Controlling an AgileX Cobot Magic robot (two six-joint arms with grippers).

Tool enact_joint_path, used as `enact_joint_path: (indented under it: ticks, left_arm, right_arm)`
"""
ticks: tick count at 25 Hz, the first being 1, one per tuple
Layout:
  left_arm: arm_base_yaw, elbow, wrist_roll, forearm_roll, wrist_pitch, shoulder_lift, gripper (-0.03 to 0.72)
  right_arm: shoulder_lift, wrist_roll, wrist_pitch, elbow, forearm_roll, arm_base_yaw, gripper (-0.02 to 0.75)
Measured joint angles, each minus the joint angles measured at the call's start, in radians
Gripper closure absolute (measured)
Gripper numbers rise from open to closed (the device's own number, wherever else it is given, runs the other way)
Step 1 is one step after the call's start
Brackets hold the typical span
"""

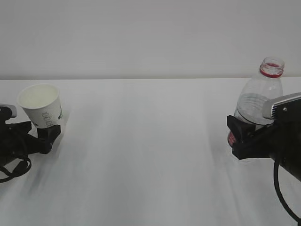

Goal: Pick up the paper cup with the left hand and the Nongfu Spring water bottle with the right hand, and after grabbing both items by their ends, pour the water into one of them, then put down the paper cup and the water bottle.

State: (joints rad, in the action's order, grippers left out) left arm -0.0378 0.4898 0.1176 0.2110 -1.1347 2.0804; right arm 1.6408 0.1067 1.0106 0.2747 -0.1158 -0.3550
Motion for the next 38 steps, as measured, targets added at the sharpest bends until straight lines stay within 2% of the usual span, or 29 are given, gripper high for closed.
enact_joint_path:
  ticks: [25,33,38]
  left_arm:
    - [0.000,0.239,0.000,-0.027,0.109,0.080,-0.001]
    - [0.000,0.239,0.000,-0.027,0.105,0.080,0.097]
    - [0.000,0.239,0.000,-0.011,0.091,0.080,0.112]
  right_arm:
    - [0.000,0.000,0.000,0.000,0.000,0.000,0.224]
    - [0.000,0.000,0.000,0.000,0.000,0.000,0.224]
    - [0.000,0.000,0.000,0.000,0.000,0.000,0.224]
